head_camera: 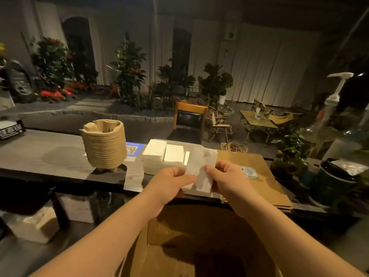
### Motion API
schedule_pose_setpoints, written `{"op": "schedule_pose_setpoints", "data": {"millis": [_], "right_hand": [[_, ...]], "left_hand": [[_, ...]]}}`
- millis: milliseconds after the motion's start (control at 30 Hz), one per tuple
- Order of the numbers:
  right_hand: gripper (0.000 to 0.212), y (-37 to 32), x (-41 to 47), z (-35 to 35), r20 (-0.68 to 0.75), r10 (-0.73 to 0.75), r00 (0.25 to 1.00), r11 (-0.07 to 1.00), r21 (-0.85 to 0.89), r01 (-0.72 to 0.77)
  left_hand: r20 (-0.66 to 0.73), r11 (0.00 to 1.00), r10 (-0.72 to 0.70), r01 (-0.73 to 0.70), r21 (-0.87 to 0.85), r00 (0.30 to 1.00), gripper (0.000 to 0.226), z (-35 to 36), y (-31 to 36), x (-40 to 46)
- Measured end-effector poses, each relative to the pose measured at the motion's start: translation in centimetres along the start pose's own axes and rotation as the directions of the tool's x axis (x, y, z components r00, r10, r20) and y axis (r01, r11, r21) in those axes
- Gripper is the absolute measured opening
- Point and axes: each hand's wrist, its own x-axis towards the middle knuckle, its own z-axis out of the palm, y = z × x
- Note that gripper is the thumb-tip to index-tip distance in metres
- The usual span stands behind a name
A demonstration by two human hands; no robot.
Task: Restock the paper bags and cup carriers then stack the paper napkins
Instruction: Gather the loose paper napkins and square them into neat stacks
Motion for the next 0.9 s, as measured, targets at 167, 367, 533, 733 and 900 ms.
{"op": "schedule_pose_setpoints", "data": {"millis": [167, 367, 533, 733, 900], "right_hand": [[0.013, -1.7, 5.5, 1.0, -0.040, 0.068, 0.997, 0.995, -0.065, -0.070], [0.014, -2.7, 12.6, 1.1, -0.218, 0.138, 0.966, 0.976, -0.136, -0.170], [0.027, -1.0, 17.2, 1.7, -0.237, 0.150, 0.960, 0.944, -0.256, -0.211], [0.020, -0.1, 19.6, 2.6, -0.233, 0.075, 0.970, 0.823, -0.534, -0.192], [0.014, 0.3, 19.8, 2.6, -0.163, -0.038, 0.986, 0.700, -0.708, -0.090]], "left_hand": [[-0.073, 0.986, 0.012, 0.000, 0.165, 0.997, 0.023, -1.5, 1.0, 4.7], [-0.197, 0.994, 0.055, -0.036, 0.100, 0.979, 0.015, -3.9, 1.7, 9.2], [-0.246, 0.937, 0.239, -0.157, 0.312, 0.939, 0.018, -4.7, 1.1, 10.9], [-0.032, 0.795, 0.360, -0.288, 0.534, 0.933, 0.025, -4.1, 1.4, 12.6], [0.094, 0.651, 0.282, -0.263, 0.712, 0.955, 0.029, -2.9, 0.8, 14.2]]}}
